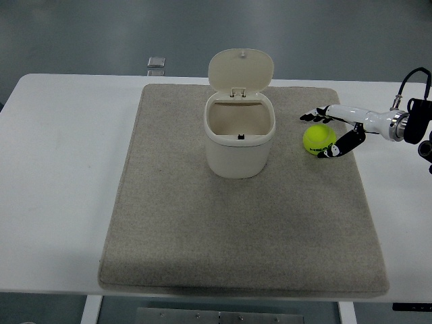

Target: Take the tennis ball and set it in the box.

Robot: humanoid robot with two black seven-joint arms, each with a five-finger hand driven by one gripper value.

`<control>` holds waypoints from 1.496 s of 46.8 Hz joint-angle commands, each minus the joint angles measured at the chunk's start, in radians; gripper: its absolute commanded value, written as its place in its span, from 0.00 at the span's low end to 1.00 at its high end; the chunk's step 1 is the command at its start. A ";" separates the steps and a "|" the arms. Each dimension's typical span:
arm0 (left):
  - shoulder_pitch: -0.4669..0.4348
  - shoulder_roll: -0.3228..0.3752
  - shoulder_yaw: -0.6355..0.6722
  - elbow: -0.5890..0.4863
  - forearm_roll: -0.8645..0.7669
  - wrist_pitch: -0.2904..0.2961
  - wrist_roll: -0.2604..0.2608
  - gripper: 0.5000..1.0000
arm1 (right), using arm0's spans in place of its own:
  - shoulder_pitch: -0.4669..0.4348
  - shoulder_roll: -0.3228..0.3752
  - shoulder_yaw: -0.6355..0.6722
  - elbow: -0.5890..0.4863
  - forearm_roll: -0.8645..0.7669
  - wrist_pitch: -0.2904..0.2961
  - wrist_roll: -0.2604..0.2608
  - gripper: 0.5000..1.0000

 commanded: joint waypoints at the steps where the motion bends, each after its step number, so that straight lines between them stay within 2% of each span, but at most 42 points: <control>1: 0.000 0.000 0.000 0.000 0.000 0.000 0.000 0.99 | 0.000 0.000 0.000 -0.001 0.001 0.000 0.000 0.75; 10: 0.000 0.000 0.000 0.000 0.000 0.000 0.000 0.99 | -0.005 0.000 -0.001 0.001 0.000 0.000 0.000 0.57; 22: 0.000 0.000 0.000 0.000 0.001 0.000 0.000 0.99 | -0.006 0.002 -0.001 0.001 0.000 0.001 -0.002 0.51; 26: 0.000 0.000 0.000 0.000 0.000 0.000 0.000 0.99 | -0.006 0.002 -0.001 0.001 -0.002 0.002 -0.002 0.38; 32: 0.000 0.000 0.000 0.000 0.000 0.000 0.000 0.99 | -0.006 0.000 -0.001 0.001 -0.002 0.003 -0.002 0.27; 40: 0.000 0.000 0.000 0.000 0.000 0.000 0.000 0.99 | 0.001 0.000 0.000 0.002 0.001 0.008 -0.002 0.00; 55: 0.000 0.000 0.000 0.000 0.000 0.000 0.000 0.99 | 0.032 -0.002 0.006 0.027 0.016 0.012 0.001 0.00; 70: 0.000 0.000 0.000 0.000 0.000 0.000 0.000 0.99 | 0.053 -0.078 0.018 0.123 0.020 0.014 0.046 0.00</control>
